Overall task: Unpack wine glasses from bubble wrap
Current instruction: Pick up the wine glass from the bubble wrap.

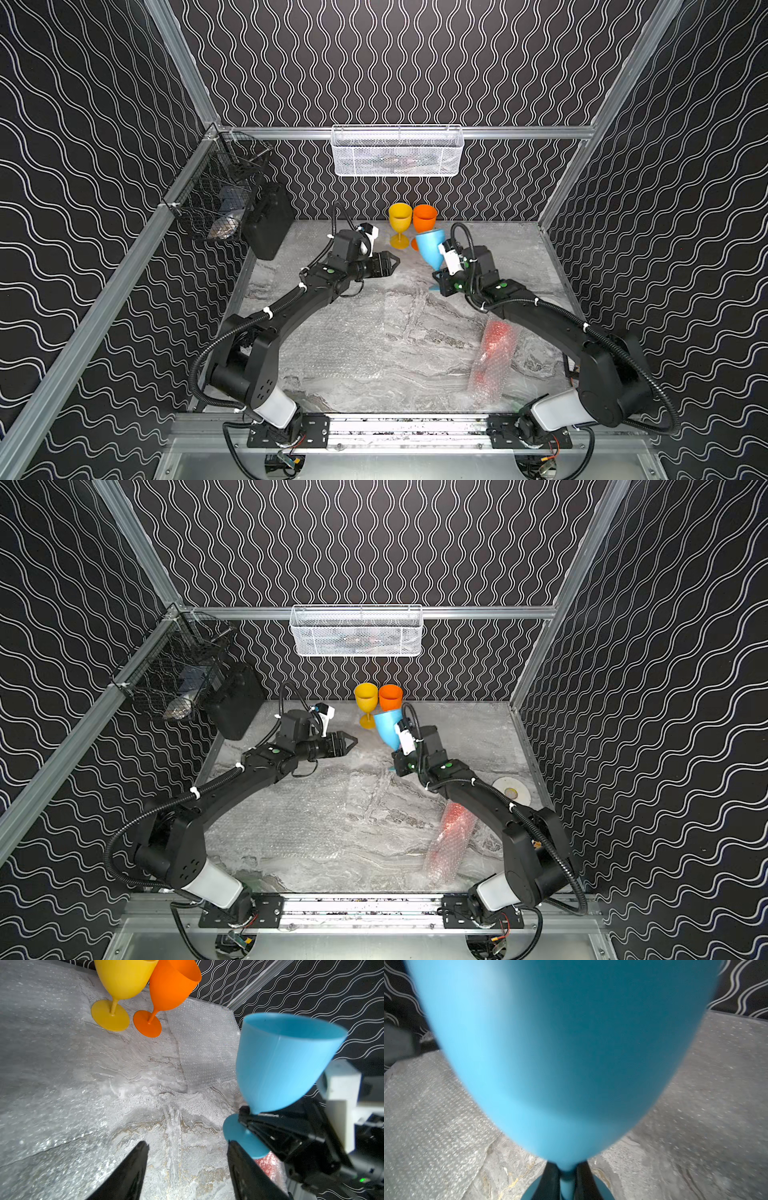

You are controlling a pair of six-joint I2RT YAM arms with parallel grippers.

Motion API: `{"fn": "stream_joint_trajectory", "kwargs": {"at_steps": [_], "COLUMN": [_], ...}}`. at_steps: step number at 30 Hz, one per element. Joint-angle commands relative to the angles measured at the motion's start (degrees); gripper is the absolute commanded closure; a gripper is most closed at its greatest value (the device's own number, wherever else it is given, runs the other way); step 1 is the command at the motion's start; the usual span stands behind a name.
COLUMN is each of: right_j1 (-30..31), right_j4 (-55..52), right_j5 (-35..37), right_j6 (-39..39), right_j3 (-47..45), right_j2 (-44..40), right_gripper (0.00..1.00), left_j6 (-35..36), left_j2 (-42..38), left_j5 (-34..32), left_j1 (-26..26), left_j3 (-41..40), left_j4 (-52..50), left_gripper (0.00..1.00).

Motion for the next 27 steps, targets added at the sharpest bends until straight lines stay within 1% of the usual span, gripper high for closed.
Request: {"fn": "stream_joint_trajectory", "kwargs": {"at_steps": [1,4,7,10,12,17,20,23,27], "right_j1": [3.0,5.3,6.6,7.4,7.9,8.8,8.9,9.0,9.2], "right_j4": [9.3,11.2,13.8,15.1,16.3,18.0,18.2,18.7,19.5], "right_j5": [1.7,3.0,3.3,3.7,4.0,5.6,6.0,6.9,6.1], "right_j6": [-0.3,-0.4,-0.2,-0.2,0.0,0.1,-0.1,-0.2,0.1], "right_j3": [-2.4,-4.2,-6.0,-6.9,-7.9,-10.0,-10.9,-11.5,-12.2], "right_j2": [-0.6,-0.4,-0.3,0.0,-0.1,-0.7,-0.9,-1.3,-1.9], "right_gripper": [0.88,0.88,0.88,0.88,0.88,0.88,0.88,0.88,0.88], "left_j6": [-3.0,-5.4,-10.9,-14.2,-14.8,-15.2,-18.2,-21.9,-28.3], "left_j2": [-1.7,-2.9,-3.7,-4.6,-5.2,-6.0,-6.1,-4.5,-2.3], "left_j5": [3.6,6.4,13.8,17.5,18.2,17.7,16.4,18.5,21.5], "left_j1": [1.4,3.2,5.8,7.6,8.2,8.6,8.6,8.7,8.7], "left_j3": [-0.2,-0.5,-2.6,-4.1,-4.6,-5.6,-7.1,-8.1,-9.9], "left_j4": [0.3,-0.2,4.7,6.9,6.9,6.5,8.9,13.2,21.7], "left_gripper": [0.35,0.35,0.35,0.35,0.35,0.35,0.35,0.36,0.37]}}
